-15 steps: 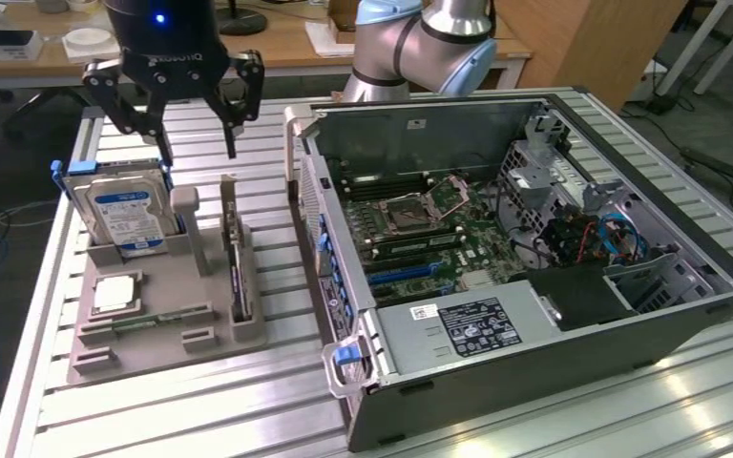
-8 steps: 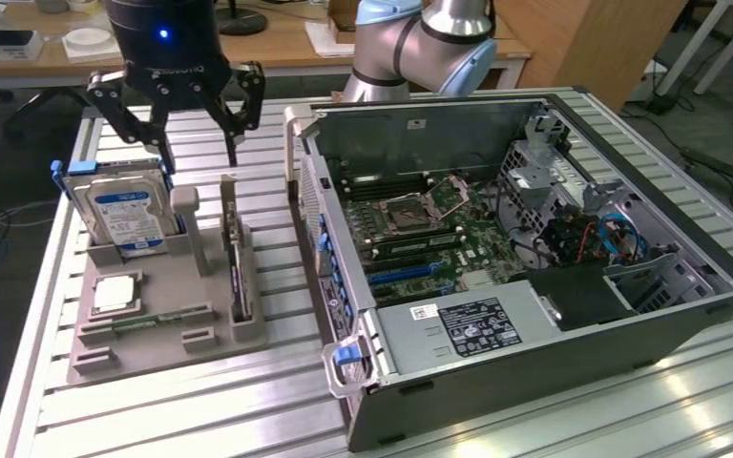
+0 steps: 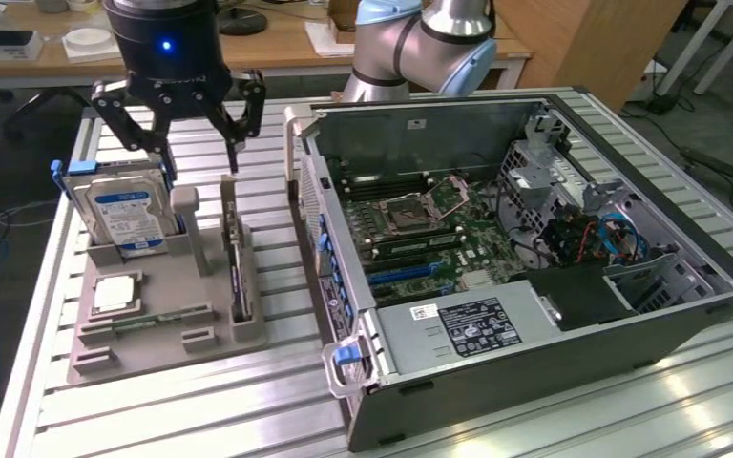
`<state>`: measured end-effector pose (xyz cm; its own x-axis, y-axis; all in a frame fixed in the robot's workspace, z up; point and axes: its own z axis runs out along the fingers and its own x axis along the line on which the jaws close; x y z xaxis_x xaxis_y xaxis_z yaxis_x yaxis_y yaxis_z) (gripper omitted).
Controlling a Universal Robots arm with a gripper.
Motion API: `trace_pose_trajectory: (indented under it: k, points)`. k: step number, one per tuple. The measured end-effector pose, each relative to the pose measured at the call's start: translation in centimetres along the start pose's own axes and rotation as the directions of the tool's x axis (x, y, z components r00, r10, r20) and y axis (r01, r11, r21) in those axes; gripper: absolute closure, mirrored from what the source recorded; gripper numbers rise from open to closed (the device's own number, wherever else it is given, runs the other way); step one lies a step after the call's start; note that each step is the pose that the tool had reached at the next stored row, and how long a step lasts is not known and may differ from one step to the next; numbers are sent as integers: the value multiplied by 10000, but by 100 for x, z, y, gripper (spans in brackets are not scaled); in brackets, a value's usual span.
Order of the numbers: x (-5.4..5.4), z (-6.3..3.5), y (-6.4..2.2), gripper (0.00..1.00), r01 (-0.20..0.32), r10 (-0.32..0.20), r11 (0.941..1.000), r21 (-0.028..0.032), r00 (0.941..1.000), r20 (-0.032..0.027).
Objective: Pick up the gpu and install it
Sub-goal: 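Pick up the gpu and move the gpu toward the slot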
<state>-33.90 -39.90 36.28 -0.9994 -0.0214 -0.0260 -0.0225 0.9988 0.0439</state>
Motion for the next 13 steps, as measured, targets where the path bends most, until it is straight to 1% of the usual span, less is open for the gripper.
trace_pose_trajectory:
  k: [13]
  points:
    - [4, 143, -6, 35, 1, -1, 10000, 0, 10000, 1]
